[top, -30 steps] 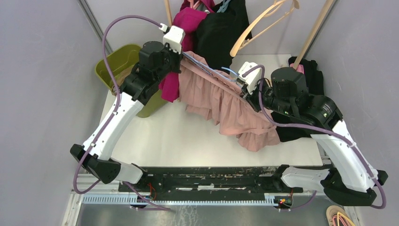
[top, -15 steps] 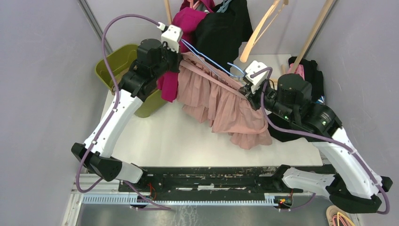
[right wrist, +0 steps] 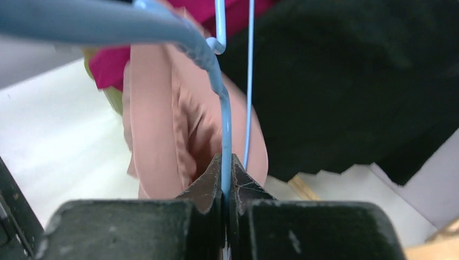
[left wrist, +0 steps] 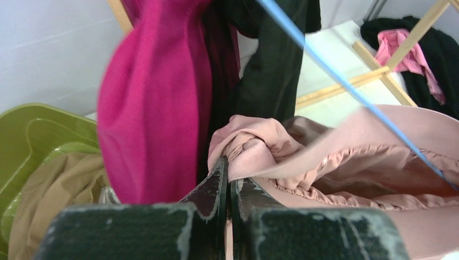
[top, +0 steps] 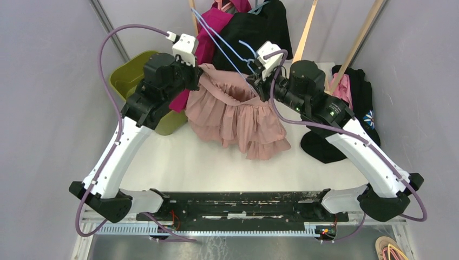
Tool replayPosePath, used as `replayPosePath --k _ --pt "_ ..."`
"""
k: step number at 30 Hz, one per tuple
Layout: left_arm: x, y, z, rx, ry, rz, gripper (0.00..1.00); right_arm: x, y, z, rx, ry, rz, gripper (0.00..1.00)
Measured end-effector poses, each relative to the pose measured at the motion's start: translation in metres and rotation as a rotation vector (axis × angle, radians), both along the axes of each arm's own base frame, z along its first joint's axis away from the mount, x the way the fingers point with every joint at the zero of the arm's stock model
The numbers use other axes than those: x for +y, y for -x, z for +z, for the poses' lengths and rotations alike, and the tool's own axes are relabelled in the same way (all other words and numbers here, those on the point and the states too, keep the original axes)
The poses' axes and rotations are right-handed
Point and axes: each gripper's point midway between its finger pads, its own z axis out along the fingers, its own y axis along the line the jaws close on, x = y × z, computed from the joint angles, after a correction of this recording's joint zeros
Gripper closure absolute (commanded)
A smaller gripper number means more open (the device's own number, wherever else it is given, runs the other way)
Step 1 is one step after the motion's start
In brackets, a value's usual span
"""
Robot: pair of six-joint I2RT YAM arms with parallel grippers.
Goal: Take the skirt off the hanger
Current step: Remove the skirt from the hanger, then place the skirt in the bin.
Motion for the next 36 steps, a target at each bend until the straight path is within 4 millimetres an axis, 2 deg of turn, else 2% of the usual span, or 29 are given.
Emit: replayPosePath --k 3,7,11,15,18,22,28,33,36 --pt "-0.008 0.005 -0.014 0.027 -0.01 -0.016 0.97 0.011 -0.007 0.026 -0.034 -0.061 0.016 0.99" --pt "-0.017 0.004 -0.036 0.074 -0.037 -0.034 0.97 0.019 -0.01 0.072 -0.11 -0.16 0.034 0.99" --pt "-0.018 0.001 -0.042 0.091 -0.049 -0.026 0.97 0.011 -0.009 0.109 -0.194 -0.234 0.008 0.99" --pt "-0.012 0.005 -0.032 0.086 -0.051 -0.01 0.97 -0.007 -0.012 0.12 -0.252 -0.231 -0.067 0.99" --pt "-0.008 0.01 -0.005 0.034 -0.02 -0.006 0.97 -0.027 -0.012 0.111 -0.271 -0.189 -0.14 0.99" --pt "0.008 0.029 0.05 -0.092 0.053 0.013 0.97 -0.051 -0.01 0.091 -0.274 -0.124 -0.227 0.99" --pt "0.06 0.061 0.165 -0.389 0.158 0.161 0.97 -0.078 -0.011 0.078 -0.276 -0.069 -0.336 0.99" --pt "0.089 0.057 0.211 -0.524 0.116 0.311 0.97 -0.089 -0.009 0.073 -0.271 -0.045 -0.373 0.99" --pt "0.094 0.031 0.223 -0.563 0.043 0.402 0.97 -0.091 -0.009 0.07 -0.267 -0.037 -0.381 0.99"
